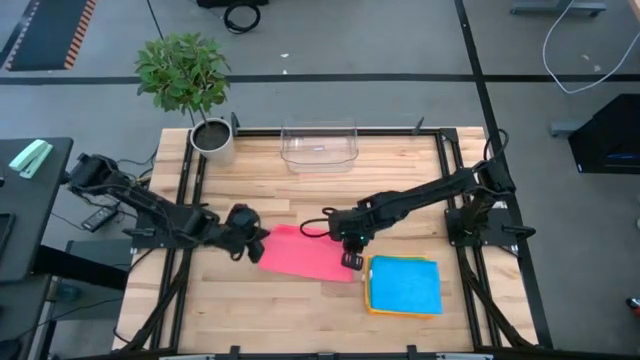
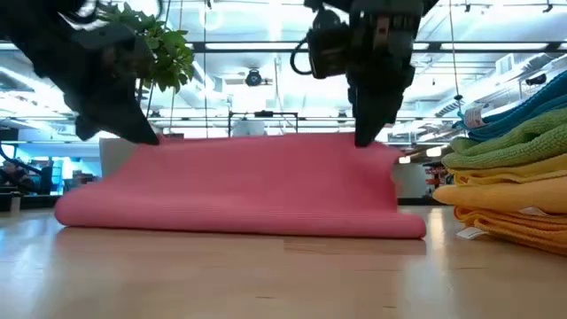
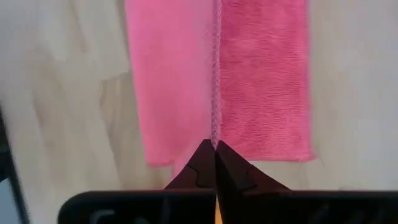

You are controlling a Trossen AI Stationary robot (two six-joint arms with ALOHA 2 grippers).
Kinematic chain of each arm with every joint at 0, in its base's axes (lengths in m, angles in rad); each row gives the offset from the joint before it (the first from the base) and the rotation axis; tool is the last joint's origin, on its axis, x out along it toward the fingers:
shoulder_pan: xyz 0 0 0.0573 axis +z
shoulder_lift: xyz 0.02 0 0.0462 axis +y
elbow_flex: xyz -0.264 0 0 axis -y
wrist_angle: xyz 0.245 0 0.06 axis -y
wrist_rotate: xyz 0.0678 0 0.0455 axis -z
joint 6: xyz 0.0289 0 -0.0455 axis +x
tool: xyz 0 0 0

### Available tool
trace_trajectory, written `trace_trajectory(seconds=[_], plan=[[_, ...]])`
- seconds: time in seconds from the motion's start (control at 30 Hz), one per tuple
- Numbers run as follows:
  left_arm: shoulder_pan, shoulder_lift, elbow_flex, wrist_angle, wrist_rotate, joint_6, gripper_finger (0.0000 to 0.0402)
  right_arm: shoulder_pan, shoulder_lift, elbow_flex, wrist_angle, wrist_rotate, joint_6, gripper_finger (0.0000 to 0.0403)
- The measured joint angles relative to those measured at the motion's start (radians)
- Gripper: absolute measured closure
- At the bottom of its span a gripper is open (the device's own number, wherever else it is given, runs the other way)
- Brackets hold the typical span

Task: Fold microfiber towels
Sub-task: Fold the pink towel on the table

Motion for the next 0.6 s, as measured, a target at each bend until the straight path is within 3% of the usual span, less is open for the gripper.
trace_trajectory(seconds=[0.23,0.5,0.6], plan=[[0.131,0.057,-0.001,0.0,0.156,0.035,0.0386,-0.07,0.0,-0.021,0.011,0.055,-0.025,0.0376],[0.185,0.046,-0.001,0.02,0.16,0.023,0.0327,-0.18,0.0,-0.019,0.001,0.051,-0.053,0.029],[0.174,0.046,-0.001,0.088,0.172,0.083,0.0309,-0.186,-0.002,-0.019,0.003,-0.032,0.046,0.0273]])
